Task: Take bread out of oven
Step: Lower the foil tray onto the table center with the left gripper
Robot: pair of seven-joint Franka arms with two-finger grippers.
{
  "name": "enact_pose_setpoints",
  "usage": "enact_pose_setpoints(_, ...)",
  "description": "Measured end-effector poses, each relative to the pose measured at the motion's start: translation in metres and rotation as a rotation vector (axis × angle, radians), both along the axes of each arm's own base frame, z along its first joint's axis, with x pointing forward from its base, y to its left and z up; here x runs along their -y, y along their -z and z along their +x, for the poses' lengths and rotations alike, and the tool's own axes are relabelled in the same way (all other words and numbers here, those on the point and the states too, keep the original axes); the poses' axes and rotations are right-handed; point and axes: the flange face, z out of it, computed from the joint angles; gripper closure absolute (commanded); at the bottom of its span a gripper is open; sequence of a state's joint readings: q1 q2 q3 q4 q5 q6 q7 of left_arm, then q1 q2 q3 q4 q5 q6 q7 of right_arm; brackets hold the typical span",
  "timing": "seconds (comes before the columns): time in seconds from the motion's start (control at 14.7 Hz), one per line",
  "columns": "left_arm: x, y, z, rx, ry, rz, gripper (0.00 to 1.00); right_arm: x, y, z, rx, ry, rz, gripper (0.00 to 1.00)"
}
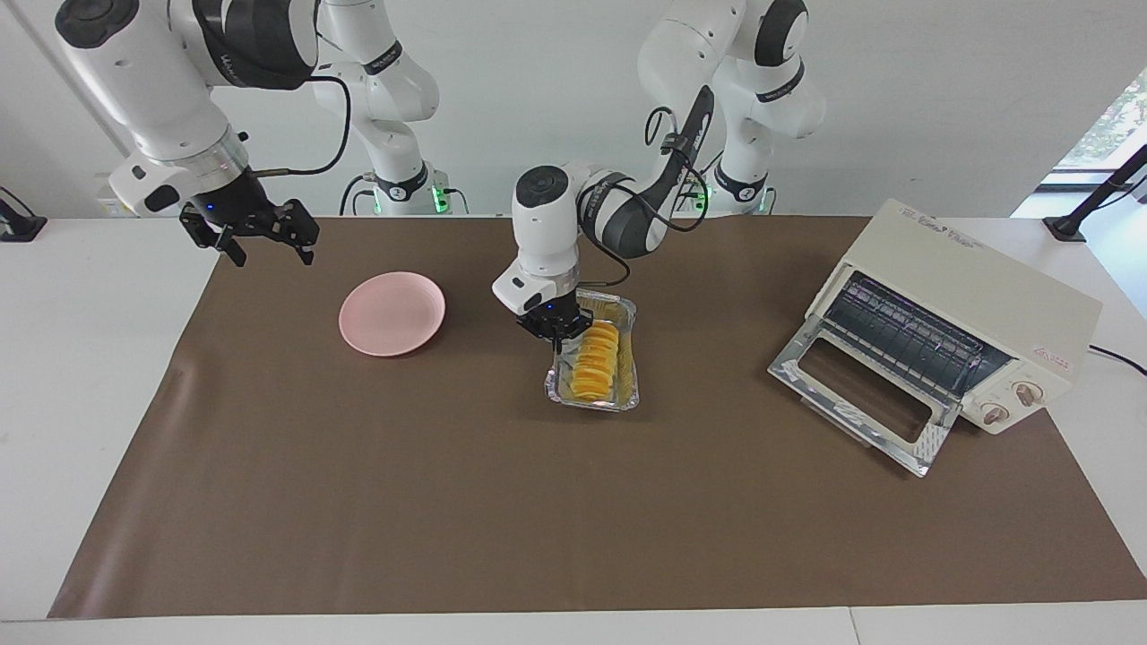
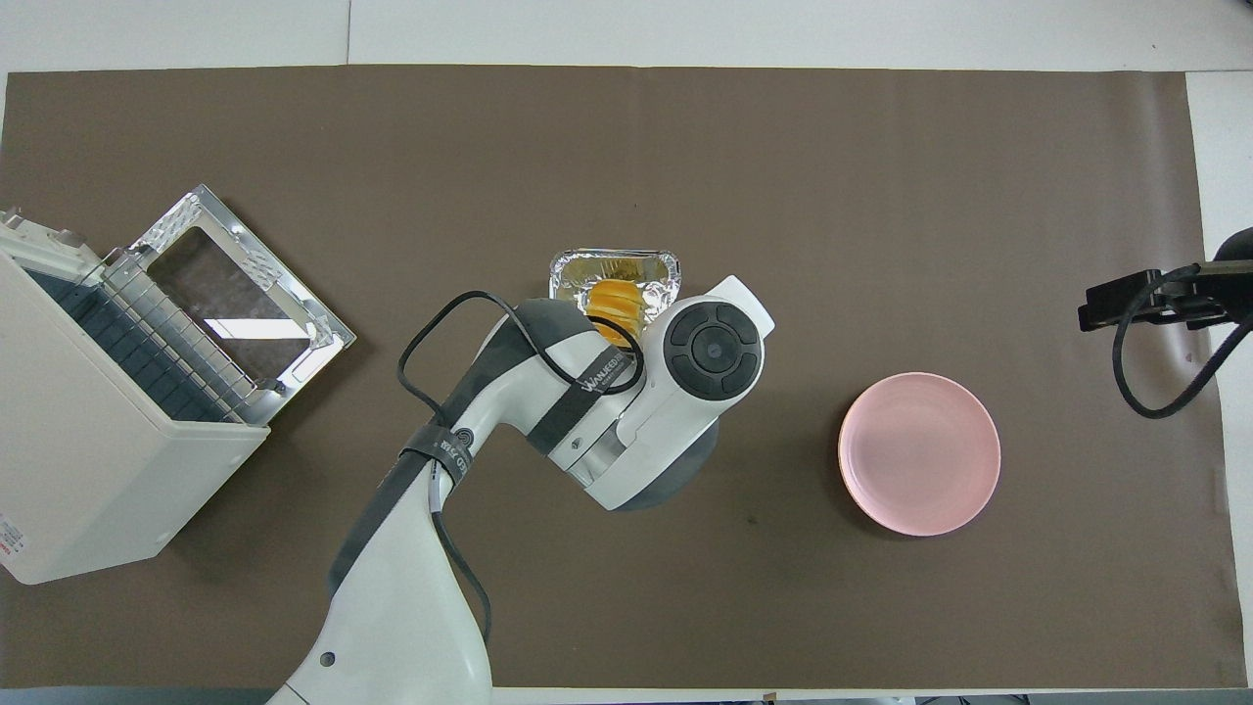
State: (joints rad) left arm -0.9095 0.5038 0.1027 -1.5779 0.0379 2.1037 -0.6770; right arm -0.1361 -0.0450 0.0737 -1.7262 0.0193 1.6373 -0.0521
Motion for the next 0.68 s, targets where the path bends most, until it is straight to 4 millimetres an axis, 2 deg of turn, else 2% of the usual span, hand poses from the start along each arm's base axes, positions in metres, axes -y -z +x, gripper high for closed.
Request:
enact_pose_setpoints(0.14,0.004,0.007,-0.001,-0.007,-0.042,0.011,1.00,0.000,0.000,0.000,0.000,0.000,0.000,0.00)
enact_pose_setpoints(0.41,0.025,0.037,-0.021,0.003,-0.054,0.075,1.00,0.000,0.000,0.000,0.000,0.000,0.000,0.00)
enact_pose_setpoints(0.68,0.031,0.033,-0.022,0.013,-0.064,0.067,1.00,0.000,0.000,0.000,0.000,0.000,0.000,0.00)
